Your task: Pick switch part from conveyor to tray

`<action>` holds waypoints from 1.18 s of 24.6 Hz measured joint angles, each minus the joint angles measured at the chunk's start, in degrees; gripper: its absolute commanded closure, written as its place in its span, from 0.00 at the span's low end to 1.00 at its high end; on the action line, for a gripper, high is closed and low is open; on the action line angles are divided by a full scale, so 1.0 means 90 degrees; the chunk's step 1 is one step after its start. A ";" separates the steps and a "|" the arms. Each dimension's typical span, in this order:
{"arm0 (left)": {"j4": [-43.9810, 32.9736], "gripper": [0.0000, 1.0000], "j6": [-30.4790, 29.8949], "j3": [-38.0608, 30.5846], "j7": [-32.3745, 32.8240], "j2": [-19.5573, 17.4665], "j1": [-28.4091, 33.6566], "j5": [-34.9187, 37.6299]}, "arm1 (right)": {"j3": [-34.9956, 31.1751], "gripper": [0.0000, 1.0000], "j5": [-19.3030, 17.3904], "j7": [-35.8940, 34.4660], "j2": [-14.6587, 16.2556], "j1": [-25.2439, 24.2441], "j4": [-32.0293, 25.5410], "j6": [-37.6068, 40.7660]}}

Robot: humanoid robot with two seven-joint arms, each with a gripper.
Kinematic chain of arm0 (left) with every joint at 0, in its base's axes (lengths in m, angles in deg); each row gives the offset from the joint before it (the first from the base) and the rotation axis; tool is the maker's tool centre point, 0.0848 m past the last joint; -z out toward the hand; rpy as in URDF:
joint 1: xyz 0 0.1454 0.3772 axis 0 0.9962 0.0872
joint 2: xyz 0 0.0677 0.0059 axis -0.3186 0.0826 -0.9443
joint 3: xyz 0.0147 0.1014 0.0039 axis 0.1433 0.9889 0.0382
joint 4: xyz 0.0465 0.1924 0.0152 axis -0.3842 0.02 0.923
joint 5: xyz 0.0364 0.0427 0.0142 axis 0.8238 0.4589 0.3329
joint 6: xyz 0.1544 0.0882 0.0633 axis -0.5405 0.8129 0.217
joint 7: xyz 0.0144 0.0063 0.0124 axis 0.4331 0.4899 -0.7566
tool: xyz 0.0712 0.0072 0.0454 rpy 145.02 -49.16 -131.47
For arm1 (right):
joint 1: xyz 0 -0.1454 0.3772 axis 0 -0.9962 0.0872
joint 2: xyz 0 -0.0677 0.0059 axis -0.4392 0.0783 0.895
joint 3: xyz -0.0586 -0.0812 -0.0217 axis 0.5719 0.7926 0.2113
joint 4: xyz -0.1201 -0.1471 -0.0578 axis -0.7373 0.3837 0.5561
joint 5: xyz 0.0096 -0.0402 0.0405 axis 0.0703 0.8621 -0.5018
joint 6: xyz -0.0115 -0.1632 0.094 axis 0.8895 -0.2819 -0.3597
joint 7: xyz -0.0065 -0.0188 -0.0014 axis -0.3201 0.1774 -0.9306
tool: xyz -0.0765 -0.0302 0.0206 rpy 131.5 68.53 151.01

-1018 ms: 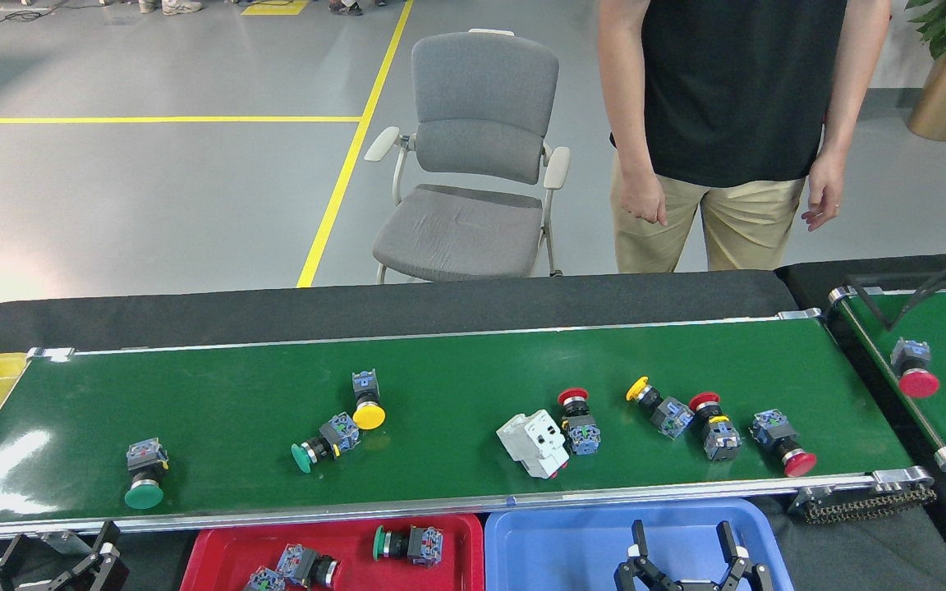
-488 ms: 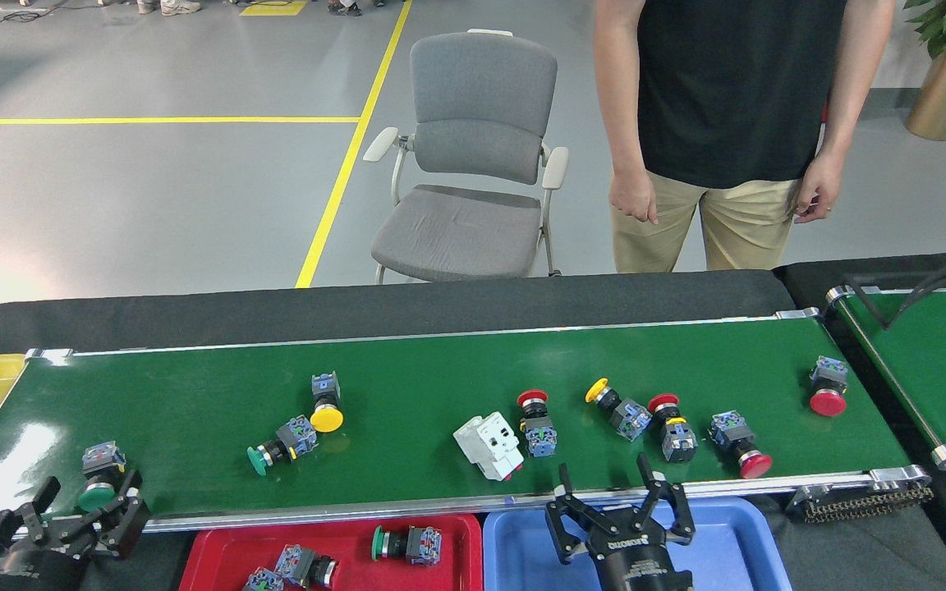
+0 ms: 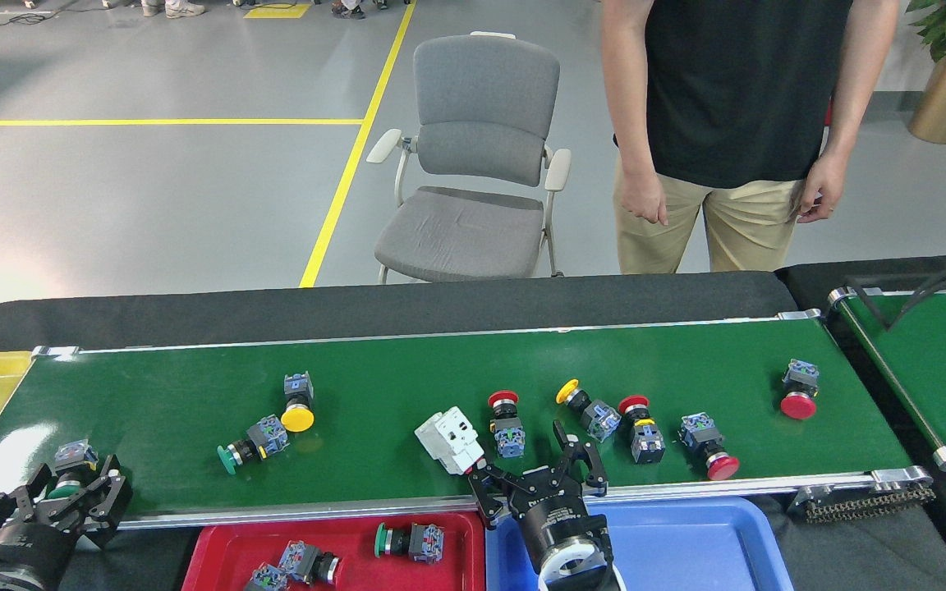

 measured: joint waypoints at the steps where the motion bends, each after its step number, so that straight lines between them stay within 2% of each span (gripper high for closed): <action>1: -0.0033 0.88 -0.0186 0.0027 0.0000 0.0002 0.0001 -0.0107 | 0.0044 0.05 -0.0095 0.0007 -0.0001 0.0091 0.0104 0.0012; 2: -0.0152 0.89 -0.0370 0.0049 0.0000 0.0009 0.0003 -0.0191 | 0.0062 0.22 -0.0159 0.0009 -0.0001 0.0187 0.0209 0.0008; 4: -0.0491 0.89 -0.0679 0.0062 -0.0001 0.0048 0.0033 -0.0251 | 0.0090 0.69 -0.0169 0.0012 -0.0002 0.0281 0.0330 0.0006; 5: -0.0698 0.89 -0.0826 0.0099 -0.0001 0.0071 0.0113 -0.0258 | 0.0125 0.83 -0.0154 0.0033 -0.0002 0.0316 0.0363 -0.0010; 6: -0.0934 0.89 -0.0991 0.0149 -0.0001 0.0109 0.0236 -0.0259 | 0.0168 0.91 -0.0144 0.0073 -0.0002 0.0346 0.0385 -0.0025; 7: -0.1186 0.88 -0.1158 0.0180 -0.0001 0.0171 0.0406 -0.0259 | 0.0217 0.95 -0.0139 0.0087 -0.0002 0.0365 0.0390 -0.0020; 9: -0.1744 0.82 -0.1509 0.0204 -0.0010 0.0258 0.0827 -0.0255 | 0.0280 0.98 -0.0137 0.0104 -0.0003 0.0372 0.0388 0.0022; 12: -0.2698 0.54 -0.2198 0.0206 -0.0021 0.0300 0.1693 -0.0234 | 0.0285 0.98 -0.0137 0.0138 0.0007 0.0370 0.0321 0.0026; 14: -0.3169 0.39 -0.2593 0.0214 -0.0021 0.0375 0.2189 -0.0159 | 0.0291 0.98 -0.0137 0.0141 0.0056 0.0368 0.0126 0.0058; 15: -0.3358 0.17 -0.2773 0.0216 -0.0021 0.0452 0.2354 -0.0091 | 0.0334 0.98 -0.0136 0.0141 0.0134 0.0363 -0.0048 0.0126; 16: -0.3508 0.04 -0.2877 0.0216 -0.0019 0.0523 0.2458 -0.0035 | 0.0423 0.98 -0.0136 0.0141 0.0255 0.0313 -0.0281 0.0220; 17: -0.3660 0.00 -0.2980 0.0217 -0.0014 0.0605 0.2522 -0.0001 | 0.0535 0.98 -0.0135 0.0142 0.0402 0.0205 -0.0547 0.0313; 19: -0.3880 0.00 -0.3065 0.0217 -0.0013 0.0679 0.2598 0.0008 | 0.0802 0.96 -0.0135 0.0144 0.0724 -0.0153 -0.1222 0.0533; 21: -0.3943 0.00 -0.3086 0.0189 -0.0003 0.0695 0.2626 0.0013 | 0.0986 0.84 -0.0135 0.0150 0.1093 -0.0479 -0.1864 0.0922; 22: -0.3945 0.00 -0.3091 0.0151 0.0001 0.0695 0.2628 0.0017 | 0.1021 0.70 -0.0135 0.0154 0.1211 -0.0655 -0.2099 0.1197; 24: -0.3947 0.00 -0.3080 0.0030 0.0012 0.0698 0.2629 0.0018 | 0.1062 0.05 -0.0127 0.0157 0.1274 -0.1073 -0.2424 0.1728; 27: -0.3905 0.00 -0.2467 -0.0318 0.0009 0.0699 0.2635 0.0018 | 0.1136 0.02 0.0070 0.0029 0.1272 -0.1315 -0.2524 0.2221; 29: -0.3733 0.00 -0.1606 -0.0526 -0.0015 0.0704 0.2636 0.0018 | 0.1165 0.02 0.0160 -0.0013 0.1272 -0.1315 -0.2529 0.2331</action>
